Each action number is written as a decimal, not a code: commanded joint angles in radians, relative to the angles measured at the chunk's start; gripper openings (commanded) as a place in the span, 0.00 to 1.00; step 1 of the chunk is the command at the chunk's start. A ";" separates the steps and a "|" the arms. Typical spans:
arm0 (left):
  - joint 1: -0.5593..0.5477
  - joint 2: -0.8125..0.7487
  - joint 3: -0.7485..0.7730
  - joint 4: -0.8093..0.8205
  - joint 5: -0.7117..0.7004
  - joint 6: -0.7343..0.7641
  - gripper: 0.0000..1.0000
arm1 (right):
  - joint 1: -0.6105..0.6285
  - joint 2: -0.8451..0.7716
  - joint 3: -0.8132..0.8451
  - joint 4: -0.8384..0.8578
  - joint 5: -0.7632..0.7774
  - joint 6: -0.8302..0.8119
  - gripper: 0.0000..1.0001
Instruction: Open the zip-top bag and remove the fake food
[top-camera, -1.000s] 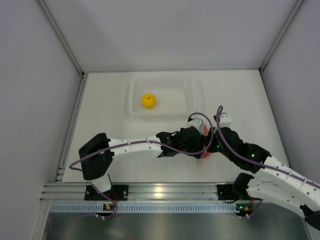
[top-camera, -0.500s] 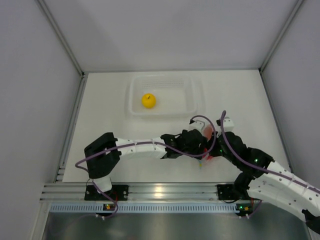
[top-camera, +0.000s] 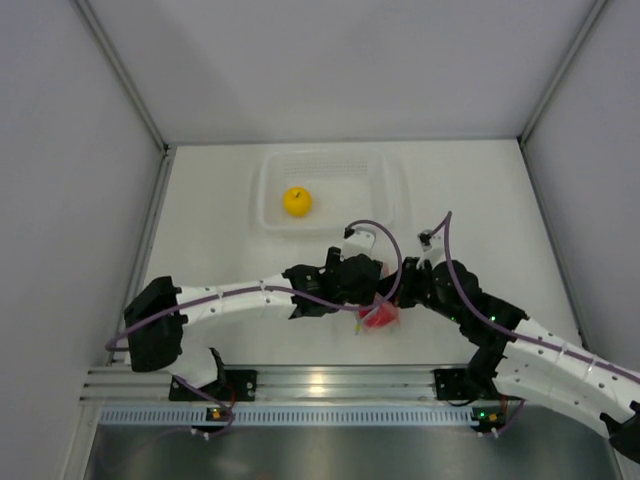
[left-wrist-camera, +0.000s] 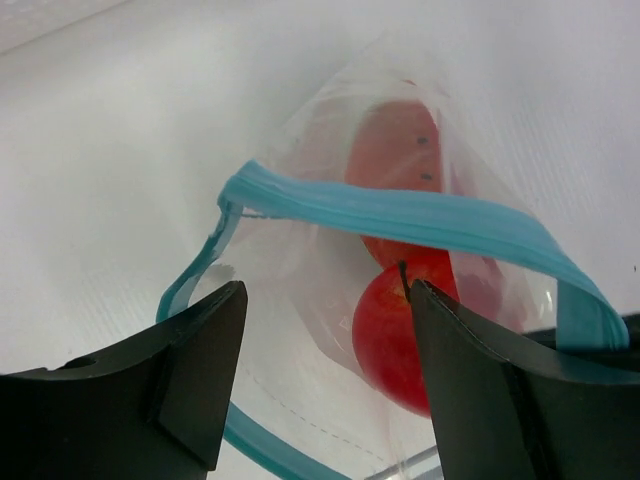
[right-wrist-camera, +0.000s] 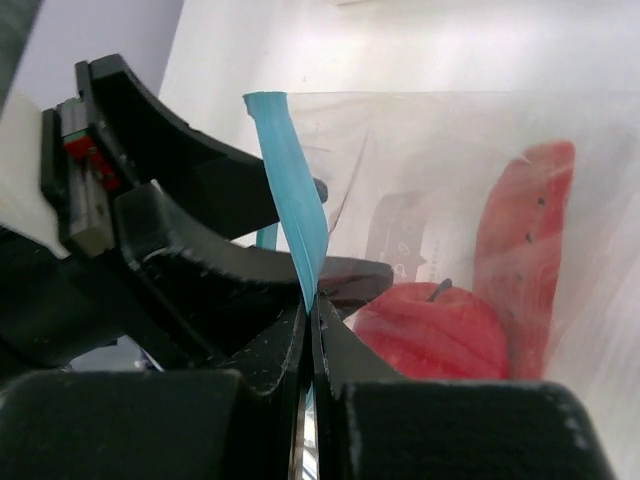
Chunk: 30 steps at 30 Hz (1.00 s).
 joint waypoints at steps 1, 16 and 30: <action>-0.002 -0.094 0.013 0.044 0.074 0.033 0.73 | -0.010 0.066 -0.005 0.158 -0.067 0.057 0.00; -0.005 -0.007 0.012 0.139 0.406 0.045 0.74 | -0.036 0.060 0.092 -0.183 0.257 -0.146 0.00; -0.035 0.185 0.142 0.144 0.329 0.040 0.73 | -0.064 -0.063 0.176 -0.457 0.256 -0.272 0.00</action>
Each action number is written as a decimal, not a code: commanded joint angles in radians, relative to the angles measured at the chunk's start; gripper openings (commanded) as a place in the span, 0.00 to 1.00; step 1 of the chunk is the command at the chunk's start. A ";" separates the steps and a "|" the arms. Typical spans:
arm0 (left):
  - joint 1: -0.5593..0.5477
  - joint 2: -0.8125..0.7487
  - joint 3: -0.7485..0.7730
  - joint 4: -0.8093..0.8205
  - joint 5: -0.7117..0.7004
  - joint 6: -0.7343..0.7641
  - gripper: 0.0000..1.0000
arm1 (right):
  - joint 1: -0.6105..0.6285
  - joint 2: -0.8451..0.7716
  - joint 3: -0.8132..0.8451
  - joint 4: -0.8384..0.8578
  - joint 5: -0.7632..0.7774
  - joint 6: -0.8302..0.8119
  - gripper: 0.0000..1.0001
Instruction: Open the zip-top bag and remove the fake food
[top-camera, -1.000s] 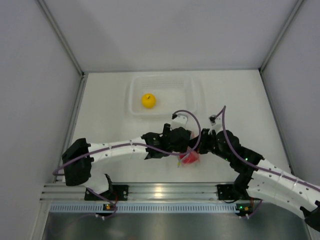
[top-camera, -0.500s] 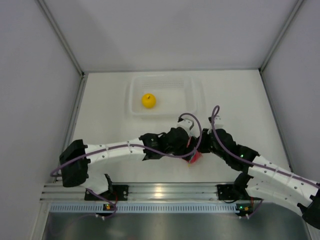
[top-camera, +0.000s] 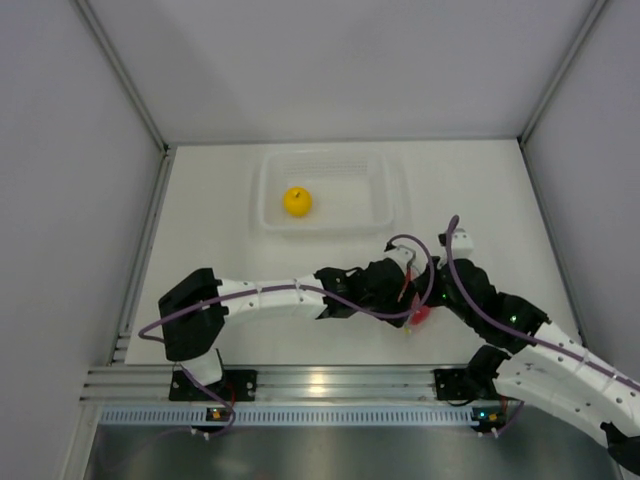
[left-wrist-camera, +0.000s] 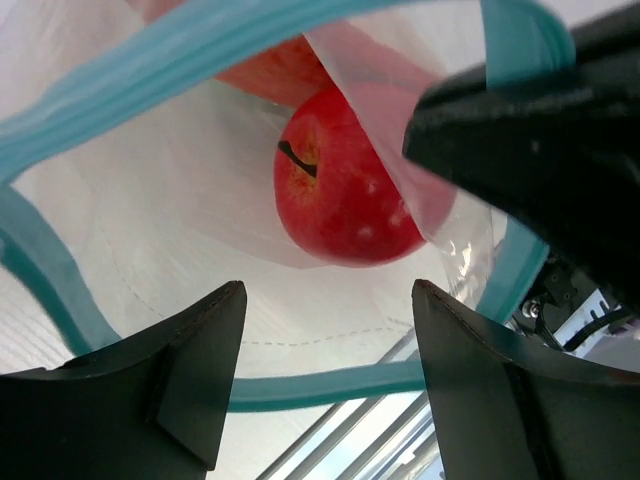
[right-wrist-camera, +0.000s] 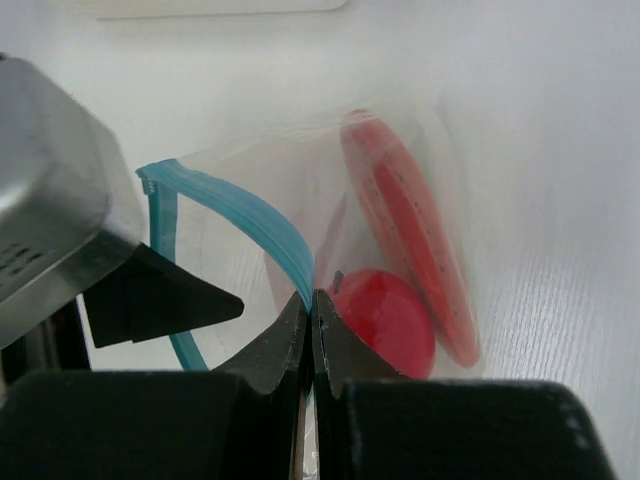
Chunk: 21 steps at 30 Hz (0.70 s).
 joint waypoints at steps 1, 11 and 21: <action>-0.002 0.032 0.063 0.042 -0.033 -0.005 0.73 | -0.014 0.005 0.069 -0.047 -0.077 -0.081 0.00; -0.009 0.098 0.080 0.210 0.153 0.031 0.78 | -0.018 -0.023 0.026 0.025 -0.160 -0.076 0.00; -0.015 0.138 0.057 0.310 0.188 0.003 0.72 | -0.026 0.016 0.026 0.043 -0.148 -0.058 0.00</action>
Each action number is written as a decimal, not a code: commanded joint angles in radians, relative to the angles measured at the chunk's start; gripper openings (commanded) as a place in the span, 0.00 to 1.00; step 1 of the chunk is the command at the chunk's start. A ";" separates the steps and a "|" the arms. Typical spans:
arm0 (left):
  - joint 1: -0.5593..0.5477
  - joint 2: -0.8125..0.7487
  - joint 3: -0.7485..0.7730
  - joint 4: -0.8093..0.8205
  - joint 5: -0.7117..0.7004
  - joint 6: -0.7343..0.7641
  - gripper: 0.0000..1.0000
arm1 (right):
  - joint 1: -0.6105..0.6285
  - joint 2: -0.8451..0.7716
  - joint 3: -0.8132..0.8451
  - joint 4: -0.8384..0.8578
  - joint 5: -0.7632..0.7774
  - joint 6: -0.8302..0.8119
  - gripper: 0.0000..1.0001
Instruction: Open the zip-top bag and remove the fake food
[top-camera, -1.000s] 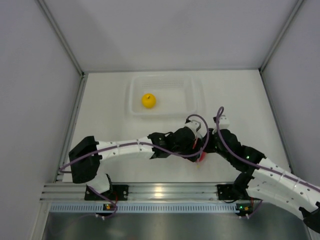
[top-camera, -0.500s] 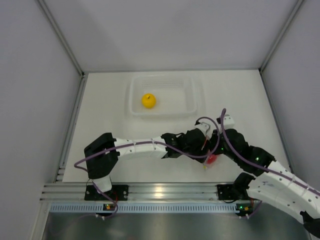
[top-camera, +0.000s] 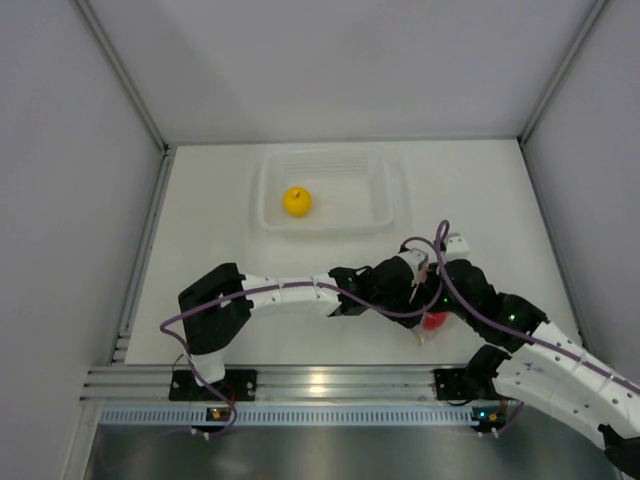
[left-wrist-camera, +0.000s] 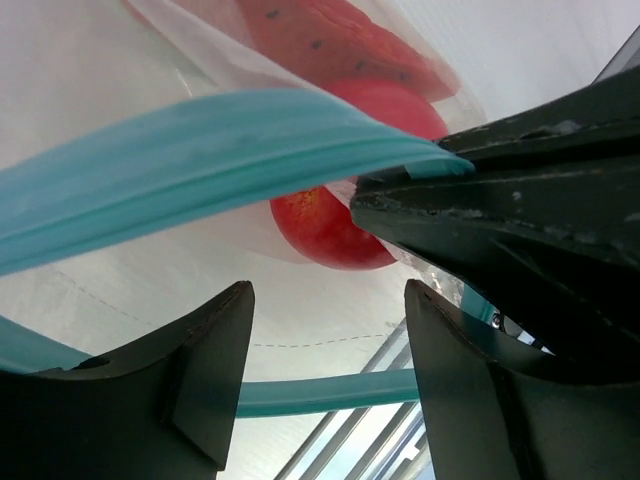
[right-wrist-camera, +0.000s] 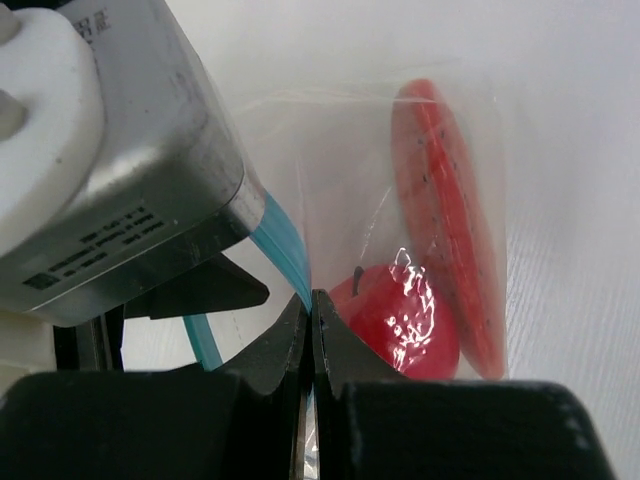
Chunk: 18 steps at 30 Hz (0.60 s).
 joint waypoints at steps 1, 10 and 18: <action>-0.027 0.018 -0.001 0.193 -0.013 -0.016 0.67 | 0.005 0.013 0.042 0.126 -0.091 0.029 0.00; -0.023 -0.087 -0.124 0.147 -0.368 -0.108 0.06 | 0.002 -0.016 0.029 0.244 -0.247 0.053 0.00; 0.006 -0.165 -0.183 -0.008 -0.595 -0.188 0.00 | 0.000 0.007 -0.019 0.397 -0.257 0.135 0.00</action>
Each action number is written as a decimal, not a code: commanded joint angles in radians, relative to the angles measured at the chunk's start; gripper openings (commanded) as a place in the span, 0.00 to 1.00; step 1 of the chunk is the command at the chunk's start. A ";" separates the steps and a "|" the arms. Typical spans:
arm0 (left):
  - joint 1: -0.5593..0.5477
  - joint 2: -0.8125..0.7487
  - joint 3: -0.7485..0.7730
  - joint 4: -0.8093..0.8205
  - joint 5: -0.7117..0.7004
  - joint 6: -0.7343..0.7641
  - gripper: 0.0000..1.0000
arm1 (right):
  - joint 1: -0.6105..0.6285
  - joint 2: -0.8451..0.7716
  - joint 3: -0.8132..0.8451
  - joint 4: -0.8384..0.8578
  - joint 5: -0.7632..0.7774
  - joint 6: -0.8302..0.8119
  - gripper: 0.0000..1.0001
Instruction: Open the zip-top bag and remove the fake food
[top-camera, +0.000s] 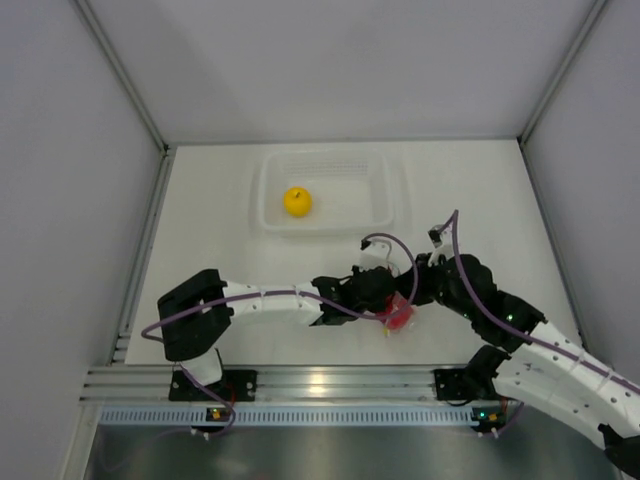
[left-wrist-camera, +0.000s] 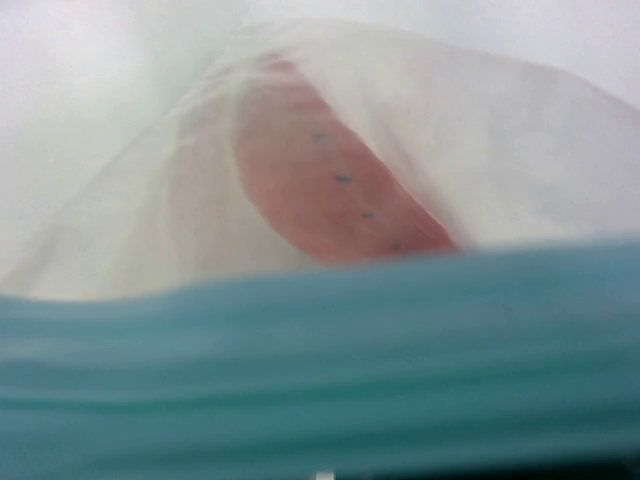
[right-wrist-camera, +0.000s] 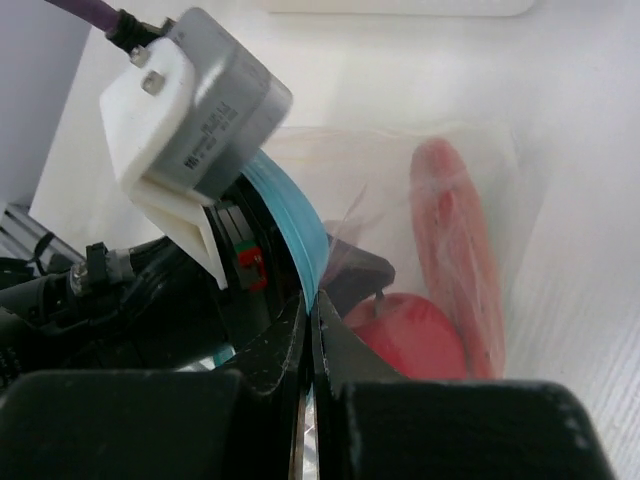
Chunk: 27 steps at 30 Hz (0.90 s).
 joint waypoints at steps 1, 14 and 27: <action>0.027 -0.081 -0.028 -0.099 -0.185 -0.064 0.00 | 0.001 0.017 -0.017 0.166 -0.032 0.061 0.00; 0.094 -0.309 -0.091 -0.352 -0.266 0.018 0.00 | -0.006 0.312 -0.098 0.416 -0.040 0.183 0.00; 0.093 -0.289 -0.019 -0.311 0.183 0.114 0.18 | -0.003 0.307 -0.028 0.280 0.021 0.134 0.00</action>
